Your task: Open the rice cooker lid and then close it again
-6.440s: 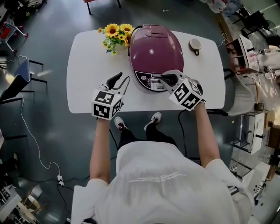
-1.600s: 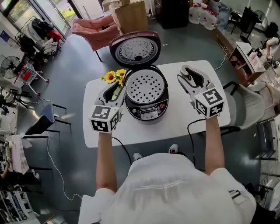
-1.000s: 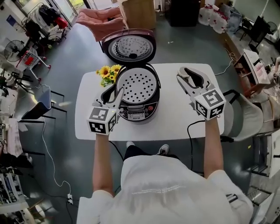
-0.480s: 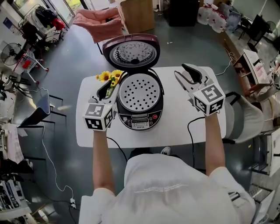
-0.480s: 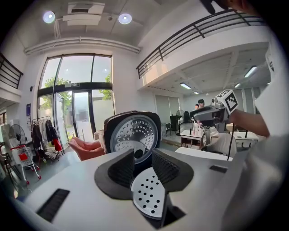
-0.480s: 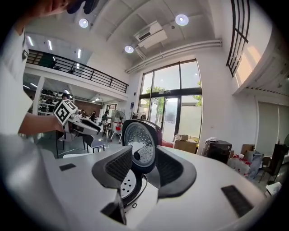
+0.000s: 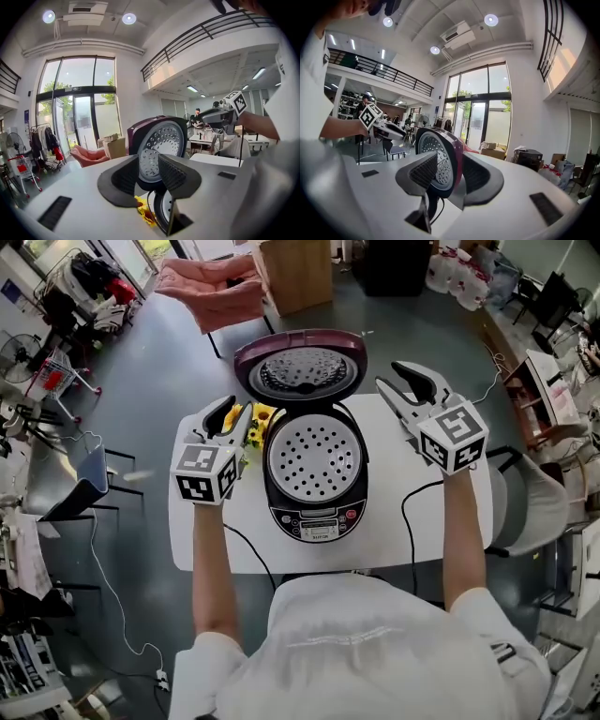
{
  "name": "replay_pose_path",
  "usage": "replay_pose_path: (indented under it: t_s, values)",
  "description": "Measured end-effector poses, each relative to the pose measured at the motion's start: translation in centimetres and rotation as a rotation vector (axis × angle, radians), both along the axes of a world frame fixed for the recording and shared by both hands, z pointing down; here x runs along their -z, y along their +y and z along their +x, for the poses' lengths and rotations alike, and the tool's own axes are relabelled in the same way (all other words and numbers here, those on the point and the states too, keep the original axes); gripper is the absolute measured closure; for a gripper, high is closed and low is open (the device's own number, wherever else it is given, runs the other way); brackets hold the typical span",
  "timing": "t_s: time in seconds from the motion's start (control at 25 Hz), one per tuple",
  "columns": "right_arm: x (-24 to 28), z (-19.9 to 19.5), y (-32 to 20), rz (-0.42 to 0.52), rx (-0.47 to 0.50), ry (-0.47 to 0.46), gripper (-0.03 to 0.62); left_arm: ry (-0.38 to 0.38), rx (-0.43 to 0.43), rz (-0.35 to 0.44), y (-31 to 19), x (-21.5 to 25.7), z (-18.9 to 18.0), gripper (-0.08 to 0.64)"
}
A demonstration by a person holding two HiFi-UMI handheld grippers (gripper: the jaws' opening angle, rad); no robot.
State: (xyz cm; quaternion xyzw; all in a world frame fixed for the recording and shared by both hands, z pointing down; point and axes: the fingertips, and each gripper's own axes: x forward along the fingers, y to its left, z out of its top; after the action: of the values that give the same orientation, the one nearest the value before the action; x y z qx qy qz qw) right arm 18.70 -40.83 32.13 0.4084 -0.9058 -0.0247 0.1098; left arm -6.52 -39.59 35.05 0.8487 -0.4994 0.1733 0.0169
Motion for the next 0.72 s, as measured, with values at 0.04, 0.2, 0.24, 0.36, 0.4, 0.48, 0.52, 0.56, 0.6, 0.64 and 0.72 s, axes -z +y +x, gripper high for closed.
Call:
replay_pose_path:
  t_s: [0.04,0.2,0.24,0.36,0.4,0.48,0.52,0.56,0.6,0.64,0.72]
  values:
    - [0.0,-0.2,-0.7,0.000,0.003,0.005,0.413,-0.001,-0.002,0.000,-0.7,0.0,-0.2,0.413]
    - [-0.3,-1.4,-2.8,-0.014,0.029,0.030,0.409,0.024,-0.026,-0.005,-3.1,0.1,-0.9,0.406]
    - [-0.5,-1.7,-3.3,-0.019,0.037,0.037,0.405,0.040,-0.034,-0.009,-3.7,0.2,-1.0,0.402]
    - [-0.7,-2.5,-4.8,-0.031,0.065,0.048,0.391,0.084,-0.064,-0.018,-5.3,0.5,-1.1,0.391]
    - [-0.8,-2.8,-5.1,-0.033,0.076,0.050,0.383,0.088,-0.075,-0.018,-5.7,0.5,-1.1,0.385]
    - [-0.9,-3.5,-5.7,-0.034,0.102,0.060,0.366,0.090,-0.100,-0.014,-6.4,0.8,-1.0,0.382]
    - [-1.0,-3.8,-5.9,-0.031,0.113,0.068,0.362,0.091,-0.115,-0.012,-6.7,0.9,-0.9,0.380]
    - [-1.1,-4.0,-6.1,-0.028,0.123,0.076,0.360,0.088,-0.131,-0.010,-6.9,1.0,-0.9,0.376]
    - [-1.2,-4.2,-6.2,-0.026,0.131,0.082,0.360,0.081,-0.147,-0.007,-7.0,1.1,-0.8,0.375]
    - [-1.3,-4.3,-6.3,-0.025,0.138,0.087,0.357,0.074,-0.160,-0.006,-7.0,1.1,-0.8,0.372]
    - [-1.5,-4.4,-6.5,-0.029,0.150,0.092,0.357,0.069,-0.186,-0.006,-7.0,1.1,-0.7,0.368]
